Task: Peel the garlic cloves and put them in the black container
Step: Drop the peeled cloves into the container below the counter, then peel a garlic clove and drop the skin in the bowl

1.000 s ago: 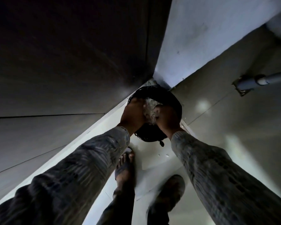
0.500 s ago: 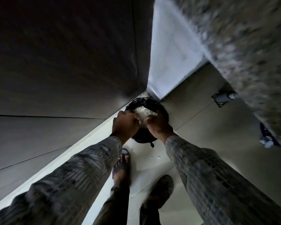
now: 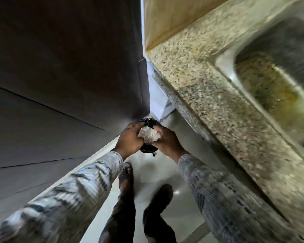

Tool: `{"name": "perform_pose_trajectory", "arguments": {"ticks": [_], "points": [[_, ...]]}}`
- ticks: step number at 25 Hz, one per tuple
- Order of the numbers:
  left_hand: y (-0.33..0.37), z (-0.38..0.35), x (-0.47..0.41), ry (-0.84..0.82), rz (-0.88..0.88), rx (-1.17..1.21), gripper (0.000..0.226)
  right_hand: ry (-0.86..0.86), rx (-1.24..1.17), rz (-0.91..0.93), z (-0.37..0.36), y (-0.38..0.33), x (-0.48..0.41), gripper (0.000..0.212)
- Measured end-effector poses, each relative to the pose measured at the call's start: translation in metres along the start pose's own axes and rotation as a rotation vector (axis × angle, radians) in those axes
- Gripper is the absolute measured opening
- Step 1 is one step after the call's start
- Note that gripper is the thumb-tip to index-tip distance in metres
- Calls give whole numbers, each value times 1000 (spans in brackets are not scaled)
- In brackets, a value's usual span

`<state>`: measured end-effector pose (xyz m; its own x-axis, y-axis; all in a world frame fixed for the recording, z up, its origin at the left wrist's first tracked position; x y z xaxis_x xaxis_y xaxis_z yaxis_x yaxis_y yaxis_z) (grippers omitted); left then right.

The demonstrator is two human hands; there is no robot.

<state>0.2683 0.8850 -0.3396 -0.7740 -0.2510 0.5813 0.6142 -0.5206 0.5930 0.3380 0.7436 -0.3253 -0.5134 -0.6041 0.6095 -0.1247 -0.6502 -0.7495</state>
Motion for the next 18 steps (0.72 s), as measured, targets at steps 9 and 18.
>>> {"name": "perform_pose_trajectory", "arguments": {"ticks": [9, 18], "points": [[162, 56, 179, -87, -230, 166, 66, 251, -247, 120, 55, -96, 239, 73], [321, 12, 313, -475, -624, 140, 69, 837, -477, 182, 92, -90, 481, 76]]}}
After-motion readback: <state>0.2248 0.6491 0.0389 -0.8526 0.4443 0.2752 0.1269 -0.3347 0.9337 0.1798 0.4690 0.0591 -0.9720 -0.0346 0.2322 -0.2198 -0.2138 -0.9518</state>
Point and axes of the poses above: each hand's wrist, its own x-axis away from the middle knuckle, its own z-axis out of the back of the hand, y = z × x, the point moved 10 cm from there along -x, towards the middle knuckle, and after that the axes turned 9 degrees about -y, right-handed, at the moved point
